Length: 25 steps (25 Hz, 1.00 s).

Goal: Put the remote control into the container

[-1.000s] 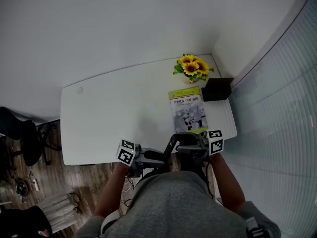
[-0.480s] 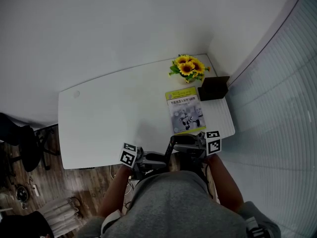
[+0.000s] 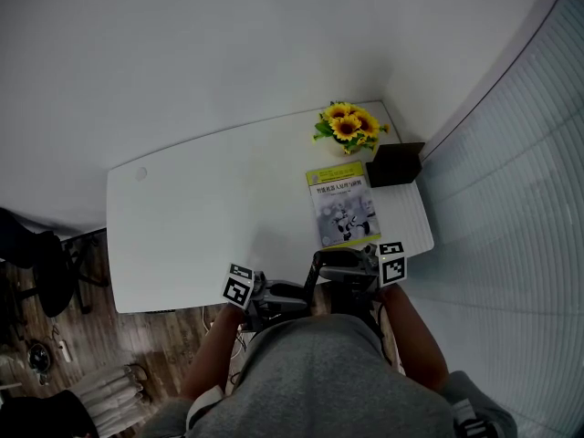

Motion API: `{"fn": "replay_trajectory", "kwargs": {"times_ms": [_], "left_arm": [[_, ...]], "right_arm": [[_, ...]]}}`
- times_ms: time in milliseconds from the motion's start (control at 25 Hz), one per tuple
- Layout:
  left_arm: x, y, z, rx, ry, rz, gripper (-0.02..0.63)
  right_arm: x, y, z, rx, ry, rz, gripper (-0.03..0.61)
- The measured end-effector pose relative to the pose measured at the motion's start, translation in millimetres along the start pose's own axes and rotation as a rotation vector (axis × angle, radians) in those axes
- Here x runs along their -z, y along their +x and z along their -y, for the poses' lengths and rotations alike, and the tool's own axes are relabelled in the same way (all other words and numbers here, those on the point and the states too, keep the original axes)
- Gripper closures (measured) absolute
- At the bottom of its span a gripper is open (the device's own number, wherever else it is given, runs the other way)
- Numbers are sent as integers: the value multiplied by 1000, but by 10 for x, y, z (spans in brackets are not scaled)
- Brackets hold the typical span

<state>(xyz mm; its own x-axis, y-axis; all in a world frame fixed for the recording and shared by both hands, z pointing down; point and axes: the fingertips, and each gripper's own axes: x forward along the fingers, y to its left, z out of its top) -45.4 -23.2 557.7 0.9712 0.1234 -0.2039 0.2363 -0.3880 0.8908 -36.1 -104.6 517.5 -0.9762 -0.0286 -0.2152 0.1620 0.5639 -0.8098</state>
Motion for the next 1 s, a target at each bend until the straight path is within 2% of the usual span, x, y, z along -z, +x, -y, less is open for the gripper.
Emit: {"fn": "replay_trajectory", "kwargs": {"times_ms": [600, 760, 1000], "left_arm": [[85, -109, 38, 23, 10, -41, 418], [111, -166, 86, 26, 40, -36, 411], [98, -289, 178, 38, 77, 13, 324]], "right_arm": [[79, 119, -49, 30, -39, 10, 367], [135, 176, -119, 47, -64, 13, 367], [283, 247, -195, 64, -71, -2, 368]]}}
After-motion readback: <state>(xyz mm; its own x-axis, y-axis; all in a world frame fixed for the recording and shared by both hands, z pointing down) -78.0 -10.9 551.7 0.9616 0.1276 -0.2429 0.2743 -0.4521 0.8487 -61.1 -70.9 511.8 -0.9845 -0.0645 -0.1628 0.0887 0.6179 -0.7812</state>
